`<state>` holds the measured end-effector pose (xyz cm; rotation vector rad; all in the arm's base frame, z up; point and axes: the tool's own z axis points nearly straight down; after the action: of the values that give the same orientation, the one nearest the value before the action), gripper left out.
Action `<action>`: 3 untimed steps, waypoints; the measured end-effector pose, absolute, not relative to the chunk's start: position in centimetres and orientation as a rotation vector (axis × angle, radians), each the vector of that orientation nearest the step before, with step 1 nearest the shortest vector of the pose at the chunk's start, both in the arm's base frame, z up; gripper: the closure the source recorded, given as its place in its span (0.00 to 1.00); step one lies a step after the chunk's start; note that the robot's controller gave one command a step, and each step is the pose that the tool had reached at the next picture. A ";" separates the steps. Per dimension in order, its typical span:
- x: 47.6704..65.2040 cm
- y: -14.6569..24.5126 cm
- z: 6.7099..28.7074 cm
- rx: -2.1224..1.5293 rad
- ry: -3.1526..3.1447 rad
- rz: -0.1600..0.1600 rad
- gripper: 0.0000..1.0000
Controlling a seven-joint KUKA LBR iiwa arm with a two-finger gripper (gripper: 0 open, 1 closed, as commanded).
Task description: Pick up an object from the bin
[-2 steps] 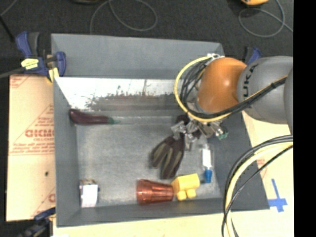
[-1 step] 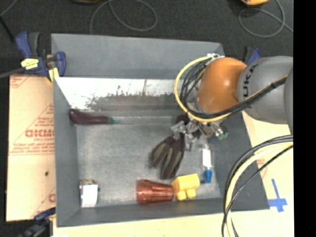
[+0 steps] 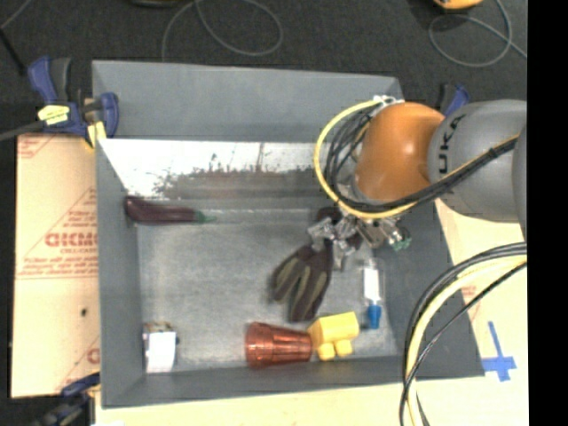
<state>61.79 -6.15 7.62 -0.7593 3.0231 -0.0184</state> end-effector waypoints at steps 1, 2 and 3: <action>61.7 -6.2 8.6 -0.760 3.027 -0.018 1.00; 61.6 -6.2 10.0 -0.761 3.030 -0.017 1.00; 61.6 -6.2 12.0 -0.759 3.030 -0.016 1.00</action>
Offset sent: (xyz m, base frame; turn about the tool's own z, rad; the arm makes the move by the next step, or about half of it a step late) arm 0.0000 0.0001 0.0825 0.0000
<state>61.61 -6.18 12.03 -0.7593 3.0298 -0.0164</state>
